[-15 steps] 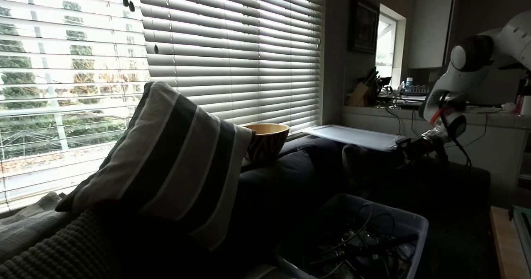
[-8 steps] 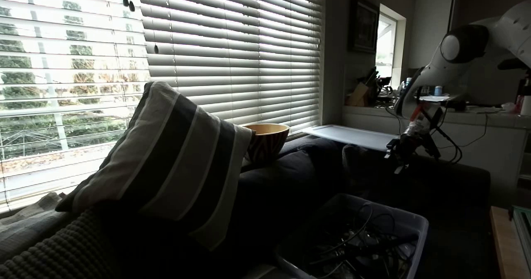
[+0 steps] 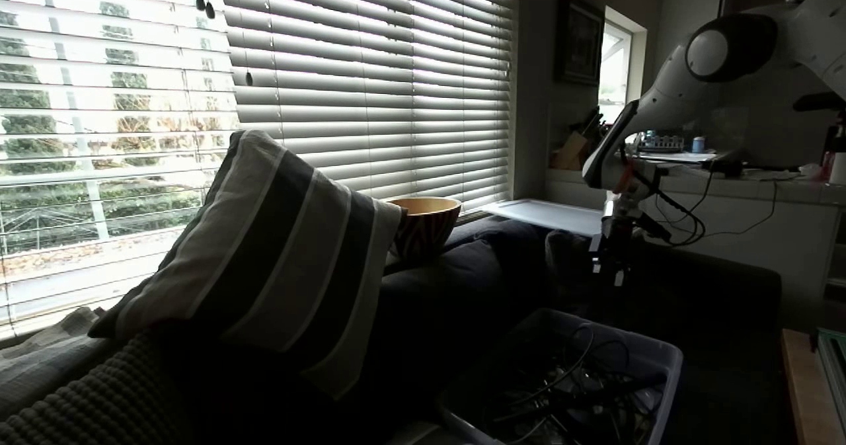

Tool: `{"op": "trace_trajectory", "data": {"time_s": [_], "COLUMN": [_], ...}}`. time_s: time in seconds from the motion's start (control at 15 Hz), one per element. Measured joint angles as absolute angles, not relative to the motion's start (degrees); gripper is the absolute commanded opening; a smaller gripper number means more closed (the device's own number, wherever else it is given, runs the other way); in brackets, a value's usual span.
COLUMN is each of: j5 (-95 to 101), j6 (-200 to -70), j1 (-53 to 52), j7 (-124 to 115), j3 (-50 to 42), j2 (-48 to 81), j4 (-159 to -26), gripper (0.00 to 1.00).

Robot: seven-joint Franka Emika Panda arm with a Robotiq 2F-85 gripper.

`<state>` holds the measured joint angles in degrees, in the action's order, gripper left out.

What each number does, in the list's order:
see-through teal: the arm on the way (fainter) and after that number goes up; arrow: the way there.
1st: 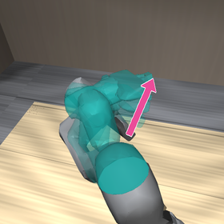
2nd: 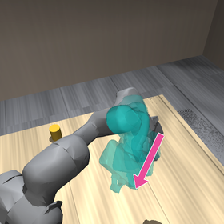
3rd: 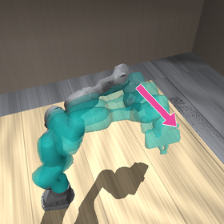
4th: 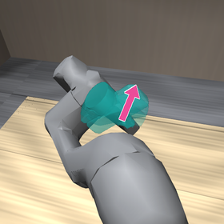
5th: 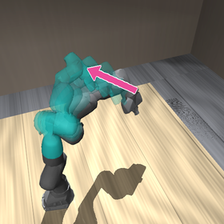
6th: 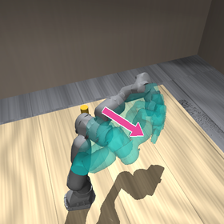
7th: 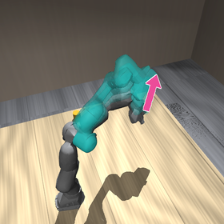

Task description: Remove the lid from the bowl

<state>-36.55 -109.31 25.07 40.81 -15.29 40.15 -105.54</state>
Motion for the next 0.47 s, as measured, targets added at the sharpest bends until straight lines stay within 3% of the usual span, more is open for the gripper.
{"op": "trace_trajectory", "data": {"time_s": [0.47], "j5": [-23.31], "j6": [-123.63], "j1": [20.34], "j7": [37.76], "j3": [-12.71], "j2": [32.31], "j4": [-114.95], "gripper": [1.0]}}
